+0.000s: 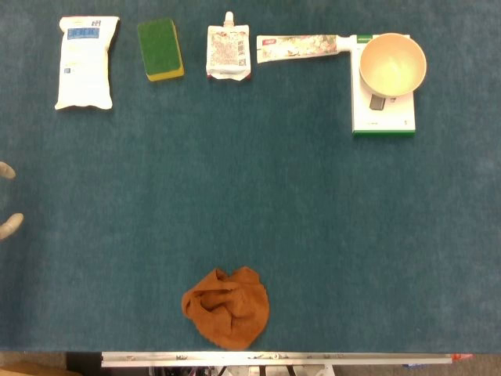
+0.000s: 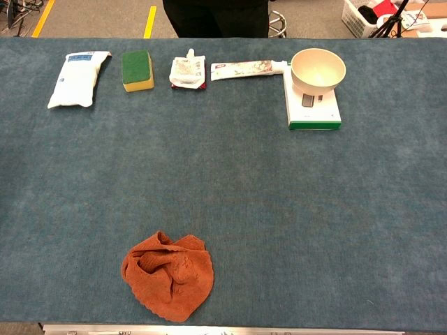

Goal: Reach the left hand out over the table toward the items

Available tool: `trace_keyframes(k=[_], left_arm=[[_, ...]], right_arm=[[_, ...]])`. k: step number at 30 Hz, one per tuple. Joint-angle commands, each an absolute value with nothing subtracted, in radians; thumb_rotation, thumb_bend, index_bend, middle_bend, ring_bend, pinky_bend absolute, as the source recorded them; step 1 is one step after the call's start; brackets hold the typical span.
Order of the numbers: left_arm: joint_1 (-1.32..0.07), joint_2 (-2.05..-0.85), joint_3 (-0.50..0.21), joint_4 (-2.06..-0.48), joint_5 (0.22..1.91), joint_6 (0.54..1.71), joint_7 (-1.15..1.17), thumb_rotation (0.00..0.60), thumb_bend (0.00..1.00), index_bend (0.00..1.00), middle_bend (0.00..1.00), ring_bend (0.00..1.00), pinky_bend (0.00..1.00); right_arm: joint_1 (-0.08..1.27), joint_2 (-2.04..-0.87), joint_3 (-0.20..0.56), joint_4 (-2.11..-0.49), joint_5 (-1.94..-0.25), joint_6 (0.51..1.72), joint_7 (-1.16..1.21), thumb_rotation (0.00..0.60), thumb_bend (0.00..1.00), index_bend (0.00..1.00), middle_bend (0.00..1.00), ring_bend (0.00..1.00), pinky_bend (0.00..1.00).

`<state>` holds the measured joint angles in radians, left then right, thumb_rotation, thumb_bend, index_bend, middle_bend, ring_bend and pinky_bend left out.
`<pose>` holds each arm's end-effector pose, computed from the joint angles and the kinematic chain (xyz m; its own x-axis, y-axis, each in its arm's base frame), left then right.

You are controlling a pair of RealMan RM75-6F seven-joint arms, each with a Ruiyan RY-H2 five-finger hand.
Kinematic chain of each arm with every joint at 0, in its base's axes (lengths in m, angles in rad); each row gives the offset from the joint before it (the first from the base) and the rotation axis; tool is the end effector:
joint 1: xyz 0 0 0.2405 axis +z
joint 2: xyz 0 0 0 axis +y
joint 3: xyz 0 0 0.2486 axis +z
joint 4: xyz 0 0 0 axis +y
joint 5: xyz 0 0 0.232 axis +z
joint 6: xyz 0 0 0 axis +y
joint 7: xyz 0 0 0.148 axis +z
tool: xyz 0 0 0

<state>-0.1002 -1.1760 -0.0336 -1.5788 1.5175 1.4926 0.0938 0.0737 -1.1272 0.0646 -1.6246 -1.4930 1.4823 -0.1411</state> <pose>-0.3095 0.1873 0.1182 0.4607 0.0032 0.8876 0.8869 -0.0403 -0.4602 -0.3111 -0.1859 0.1339 0.5011 0.0030 0.8654 -0.8654 0.0063 0.5011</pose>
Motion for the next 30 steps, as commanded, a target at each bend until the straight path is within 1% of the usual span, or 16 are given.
trace_keyframes(k=[1,6,7,8,10,11,12,13,14,15,17,21,23,27,30], left_arm=[[-0.102,-1.176,-0.033,-1.578,1.52,1.491,0.076,0.6,0.05,0.41,0.19,0.15,0.3],[-0.102,-1.167,-0.032,-1.581,1.52,1.487,0.047,0.6,0.05,0.41,0.19,0.15,0.3],[-0.102,-1.166,-0.033,-1.582,1.522,1.488,0.041,0.586,0.05,0.41,0.2,0.15,0.29],[-0.102,-1.162,-0.031,-1.584,1.526,1.489,0.029,0.55,0.04,0.41,0.2,0.15,0.28],[-0.1,-1.154,-0.027,-1.592,1.535,1.492,0.0,0.398,0.01,0.41,0.2,0.15,0.2],[-0.099,-1.15,-0.025,-1.595,1.545,1.5,-0.023,0.342,0.0,0.41,0.2,0.15,0.17],[-0.097,-1.148,-0.025,-1.594,1.552,1.507,-0.038,0.299,0.0,0.41,0.2,0.15,0.13],[-0.097,-1.147,-0.024,-1.589,1.563,1.516,-0.054,0.271,0.0,0.41,0.2,0.14,0.11],[-0.097,-1.147,-0.023,-1.584,1.572,1.521,-0.067,0.256,0.0,0.4,0.2,0.13,0.08],[-0.096,-1.146,-0.022,-1.58,1.579,1.527,-0.078,0.244,0.0,0.4,0.2,0.12,0.06],[-0.098,-1.145,-0.018,-1.572,1.588,1.526,-0.101,0.24,0.0,0.37,0.18,0.08,0.03],[-0.1,-1.145,-0.012,-1.562,1.598,1.524,-0.124,0.233,0.0,0.3,0.11,0.03,0.0],[-0.101,-1.146,-0.011,-1.559,1.599,1.523,-0.127,0.227,0.0,0.26,0.08,0.02,0.0],[-0.101,-1.147,-0.011,-1.559,1.597,1.521,-0.127,0.201,0.0,0.16,0.02,0.01,0.0],[-0.102,-1.146,-0.01,-1.561,1.595,1.518,-0.133,0.189,0.0,0.11,0.0,0.0,0.0]], right_arm=[[0.073,-1.127,0.065,-1.625,-1.493,1.484,-0.141,0.6,0.0,0.07,0.14,0.15,0.27],[0.073,-1.128,0.066,-1.625,-1.494,1.488,-0.142,0.6,0.0,0.07,0.14,0.15,0.27],[0.074,-1.129,0.066,-1.623,-1.494,1.486,-0.142,0.6,0.0,0.07,0.14,0.15,0.27],[0.075,-1.13,0.066,-1.622,-1.492,1.482,-0.143,0.6,0.0,0.07,0.14,0.15,0.27],[0.078,-1.132,0.066,-1.619,-1.489,1.475,-0.143,0.6,0.0,0.07,0.14,0.15,0.27],[0.08,-1.133,0.066,-1.617,-1.487,1.47,-0.142,0.6,0.0,0.07,0.14,0.15,0.27],[0.081,-1.134,0.065,-1.616,-1.486,1.467,-0.142,0.6,0.0,0.07,0.14,0.15,0.27],[0.082,-1.135,0.065,-1.614,-1.486,1.464,-0.141,0.6,0.0,0.07,0.14,0.15,0.27],[0.083,-1.135,0.065,-1.613,-1.485,1.463,-0.141,0.6,0.0,0.07,0.14,0.15,0.27],[0.083,-1.135,0.065,-1.613,-1.485,1.463,-0.14,0.6,0.0,0.07,0.14,0.15,0.27],[0.083,-1.135,0.066,-1.613,-1.485,1.463,-0.139,0.6,0.0,0.07,0.14,0.15,0.27],[0.083,-1.135,0.065,-1.613,-1.487,1.466,-0.138,0.6,0.0,0.07,0.14,0.15,0.27],[0.083,-1.135,0.065,-1.613,-1.487,1.466,-0.139,0.6,0.0,0.07,0.14,0.15,0.27],[0.083,-1.134,0.065,-1.613,-1.486,1.466,-0.138,0.6,0.0,0.07,0.14,0.15,0.27],[0.083,-1.134,0.065,-1.614,-1.486,1.466,-0.138,0.6,0.0,0.07,0.14,0.15,0.27]])
